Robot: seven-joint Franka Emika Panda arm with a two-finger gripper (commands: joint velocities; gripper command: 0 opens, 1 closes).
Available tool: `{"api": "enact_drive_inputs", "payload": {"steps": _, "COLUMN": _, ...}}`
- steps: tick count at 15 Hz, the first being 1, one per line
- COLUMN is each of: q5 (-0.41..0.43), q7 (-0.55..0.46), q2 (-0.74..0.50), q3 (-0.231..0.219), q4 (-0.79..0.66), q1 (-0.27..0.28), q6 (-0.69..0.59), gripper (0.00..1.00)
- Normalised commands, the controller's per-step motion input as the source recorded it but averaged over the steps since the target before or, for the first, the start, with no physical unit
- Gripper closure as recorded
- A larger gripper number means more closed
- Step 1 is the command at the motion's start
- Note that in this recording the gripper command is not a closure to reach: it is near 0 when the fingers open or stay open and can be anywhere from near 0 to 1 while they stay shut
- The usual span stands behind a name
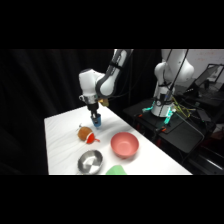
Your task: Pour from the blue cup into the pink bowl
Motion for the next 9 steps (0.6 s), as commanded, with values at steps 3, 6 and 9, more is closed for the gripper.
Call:
{"api": "enact_drive_inputs", "payload": {"steps": 3, "q5": -0.099, "q7": 0.17, "q2": 0.08, "q3": -0.007, "q4": 0.03, "q1": 0.015, "q6": 0.14, "gripper": 0.18}}
{"api": "enact_drive_inputs", "payload": {"steps": 6, "q5": -0.056, "q7": 0.15, "q2": 0.07, "q3": 0.009, "q4": 0.01, "q1": 0.012, "q6": 0.15, "gripper": 0.18}}
{"api": "enact_drive_inputs", "payload": {"steps": 9, "q5": -0.045, "q7": 0.14, "q2": 0.0, "q3": 0.005, "q4": -0.01, "q1": 0.017, "q6": 0.13, "gripper": 0.18}}
